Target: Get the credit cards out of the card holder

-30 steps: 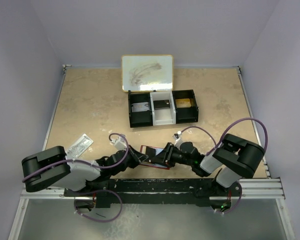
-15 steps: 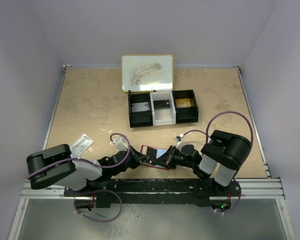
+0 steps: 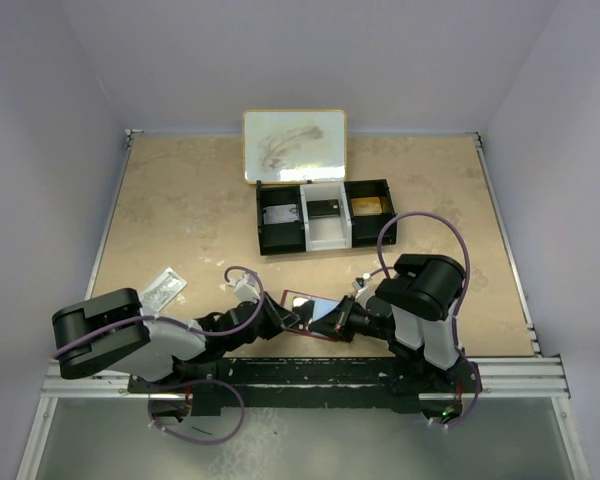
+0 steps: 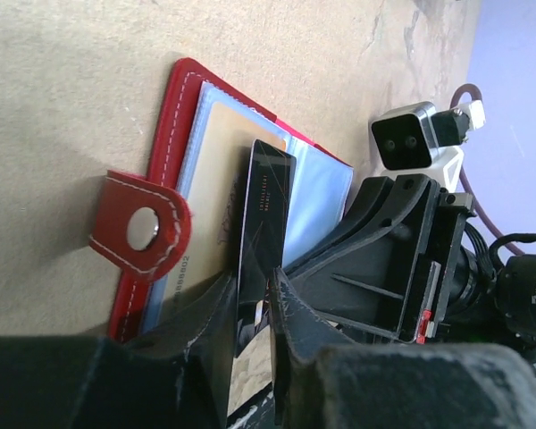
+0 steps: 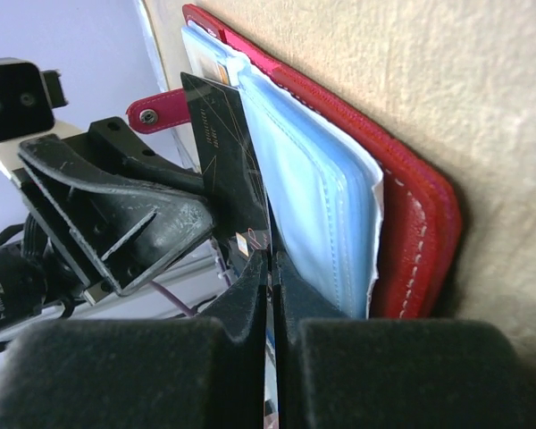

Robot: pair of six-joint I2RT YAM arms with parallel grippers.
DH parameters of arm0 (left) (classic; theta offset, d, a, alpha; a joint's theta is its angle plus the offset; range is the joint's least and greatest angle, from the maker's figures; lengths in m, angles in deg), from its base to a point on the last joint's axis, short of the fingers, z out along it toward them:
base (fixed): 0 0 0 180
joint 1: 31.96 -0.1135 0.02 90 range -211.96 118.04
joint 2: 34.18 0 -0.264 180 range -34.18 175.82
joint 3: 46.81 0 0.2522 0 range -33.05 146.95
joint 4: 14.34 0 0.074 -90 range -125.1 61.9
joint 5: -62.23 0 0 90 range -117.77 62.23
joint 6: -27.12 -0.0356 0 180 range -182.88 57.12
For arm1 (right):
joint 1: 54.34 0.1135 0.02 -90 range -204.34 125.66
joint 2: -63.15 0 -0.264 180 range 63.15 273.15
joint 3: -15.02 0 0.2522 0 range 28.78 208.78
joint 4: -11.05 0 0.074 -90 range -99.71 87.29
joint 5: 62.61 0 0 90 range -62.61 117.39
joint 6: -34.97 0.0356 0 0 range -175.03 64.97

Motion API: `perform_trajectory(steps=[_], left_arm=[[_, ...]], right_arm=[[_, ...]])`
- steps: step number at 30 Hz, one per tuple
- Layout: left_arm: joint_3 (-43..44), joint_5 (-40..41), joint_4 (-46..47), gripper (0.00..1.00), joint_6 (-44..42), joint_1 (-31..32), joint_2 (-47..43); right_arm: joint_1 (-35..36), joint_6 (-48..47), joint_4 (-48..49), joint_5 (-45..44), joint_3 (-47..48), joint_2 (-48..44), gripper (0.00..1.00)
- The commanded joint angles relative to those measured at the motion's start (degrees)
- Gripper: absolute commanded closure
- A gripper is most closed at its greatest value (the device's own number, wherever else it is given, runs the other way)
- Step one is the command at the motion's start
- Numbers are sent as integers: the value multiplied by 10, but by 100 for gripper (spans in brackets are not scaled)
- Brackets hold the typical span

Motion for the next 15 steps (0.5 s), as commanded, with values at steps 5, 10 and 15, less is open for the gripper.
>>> perform_trajectory(steps=[5,10,15], left_arm=[[104,21,-211,77,-101,5,-39],[149,60,-312,77,-138,5,-50],[161,71,-326,76,-151,5,-49]], right_arm=[[0,-12,152,-12,-33,15,100],[0,-23,137,-12,-40,3,100],[0,-44,58,1,-20,-45,100]])
